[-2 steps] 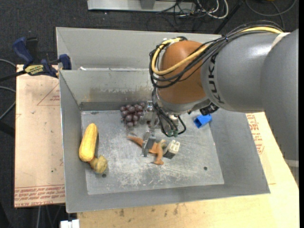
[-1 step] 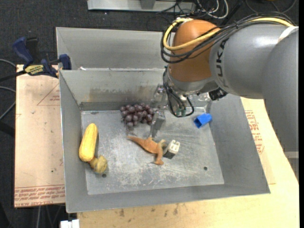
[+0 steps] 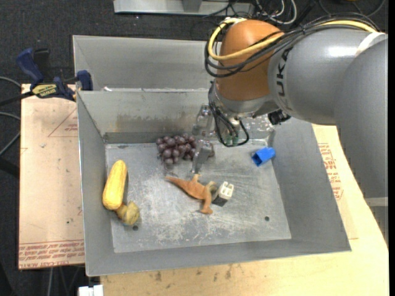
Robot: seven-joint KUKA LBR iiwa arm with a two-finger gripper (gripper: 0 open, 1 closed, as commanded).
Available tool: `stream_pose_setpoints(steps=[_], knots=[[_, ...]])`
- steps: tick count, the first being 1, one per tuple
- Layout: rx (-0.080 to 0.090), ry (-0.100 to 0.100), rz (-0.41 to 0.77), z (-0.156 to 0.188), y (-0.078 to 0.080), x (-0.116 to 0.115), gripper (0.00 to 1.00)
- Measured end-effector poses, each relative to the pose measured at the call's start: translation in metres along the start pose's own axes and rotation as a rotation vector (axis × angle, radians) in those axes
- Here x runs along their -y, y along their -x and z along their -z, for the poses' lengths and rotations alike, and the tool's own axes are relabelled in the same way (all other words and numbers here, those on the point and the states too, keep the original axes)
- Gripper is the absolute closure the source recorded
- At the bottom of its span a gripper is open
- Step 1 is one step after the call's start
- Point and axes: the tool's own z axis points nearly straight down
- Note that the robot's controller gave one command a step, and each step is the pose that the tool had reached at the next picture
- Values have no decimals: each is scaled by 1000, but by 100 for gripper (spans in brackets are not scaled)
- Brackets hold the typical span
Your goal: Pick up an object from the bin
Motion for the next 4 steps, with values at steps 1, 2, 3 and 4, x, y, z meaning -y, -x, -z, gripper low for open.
stream_pose_setpoints(steps=[1, 2, 3, 4], knots=[[4, 2, -14, -58, 7, -6, 0], [37, 8, -52, -76, 11, -5, 100], [37, 8, -52, -76, 11, -5, 100], [30, 6, -52, -72, 11, -5, 100]])
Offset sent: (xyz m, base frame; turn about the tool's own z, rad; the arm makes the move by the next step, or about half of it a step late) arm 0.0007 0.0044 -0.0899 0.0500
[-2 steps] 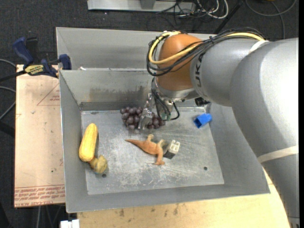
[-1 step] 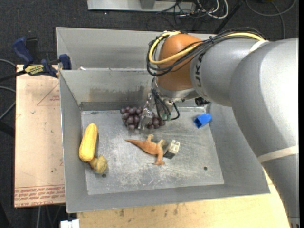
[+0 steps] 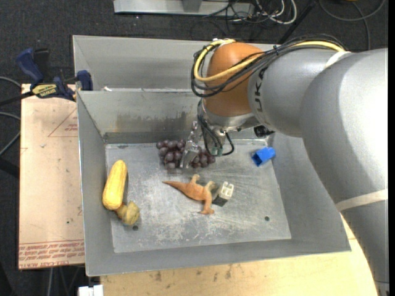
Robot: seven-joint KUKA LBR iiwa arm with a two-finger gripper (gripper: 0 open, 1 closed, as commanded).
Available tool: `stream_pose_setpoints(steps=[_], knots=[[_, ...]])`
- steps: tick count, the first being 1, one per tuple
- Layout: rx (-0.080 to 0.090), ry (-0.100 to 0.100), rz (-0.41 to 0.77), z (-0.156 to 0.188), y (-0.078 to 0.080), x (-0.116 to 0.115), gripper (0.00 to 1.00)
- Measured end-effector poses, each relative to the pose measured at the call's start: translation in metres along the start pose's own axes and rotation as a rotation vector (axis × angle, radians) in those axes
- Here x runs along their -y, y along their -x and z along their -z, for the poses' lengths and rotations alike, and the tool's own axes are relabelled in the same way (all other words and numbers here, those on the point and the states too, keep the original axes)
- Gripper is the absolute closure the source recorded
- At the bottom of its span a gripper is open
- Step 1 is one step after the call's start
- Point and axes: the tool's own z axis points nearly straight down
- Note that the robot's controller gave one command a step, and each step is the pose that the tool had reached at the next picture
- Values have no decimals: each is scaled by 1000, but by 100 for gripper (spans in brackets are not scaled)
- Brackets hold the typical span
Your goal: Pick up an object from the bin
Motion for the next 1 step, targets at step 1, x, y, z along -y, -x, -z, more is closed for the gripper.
stream_pose_setpoints(steps=[1], knots=[[-19, -5, 0, 11, -2, 0, 100]])
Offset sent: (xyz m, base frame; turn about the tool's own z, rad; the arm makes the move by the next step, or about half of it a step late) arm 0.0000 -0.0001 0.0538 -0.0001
